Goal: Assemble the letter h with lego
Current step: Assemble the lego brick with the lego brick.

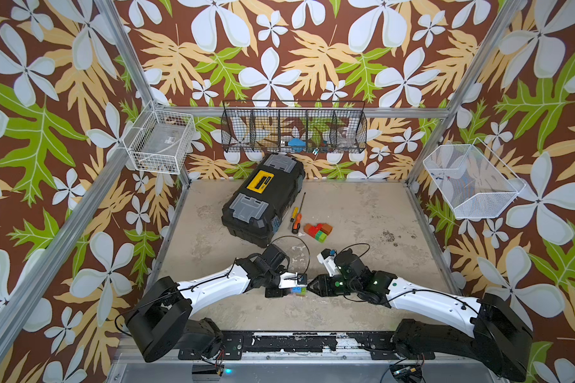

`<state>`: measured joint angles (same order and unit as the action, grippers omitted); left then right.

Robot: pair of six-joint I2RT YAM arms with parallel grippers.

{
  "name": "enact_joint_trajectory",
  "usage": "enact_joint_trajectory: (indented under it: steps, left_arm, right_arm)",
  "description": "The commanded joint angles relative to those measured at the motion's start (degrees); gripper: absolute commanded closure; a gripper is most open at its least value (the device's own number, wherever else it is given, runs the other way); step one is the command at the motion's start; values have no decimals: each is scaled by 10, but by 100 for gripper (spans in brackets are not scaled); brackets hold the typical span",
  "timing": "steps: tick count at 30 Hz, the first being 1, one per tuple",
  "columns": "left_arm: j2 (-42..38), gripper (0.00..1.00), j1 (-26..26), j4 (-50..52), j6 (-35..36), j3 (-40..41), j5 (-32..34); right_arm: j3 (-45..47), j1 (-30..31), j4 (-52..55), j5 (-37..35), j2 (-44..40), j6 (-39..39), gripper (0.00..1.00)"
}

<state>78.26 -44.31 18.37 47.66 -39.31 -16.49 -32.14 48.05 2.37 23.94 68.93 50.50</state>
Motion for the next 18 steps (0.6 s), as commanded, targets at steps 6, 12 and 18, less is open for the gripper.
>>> enact_joint_trajectory:
  steps: [6, 12, 18]
  left_arm:
    - [-6, 55, 0, 1, 5, 4, -1]
    - [-10, 55, -1, -3, 6, 7, -7]
    - [-4, 58, 0, -10, 2, 5, -13]
  right_arm:
    - [-16, 1, -16, 34, 39, 34, 64]
    - [-35, 2, -16, 43, 64, 36, 70]
    - [-47, 2, -17, 45, 84, 37, 74]
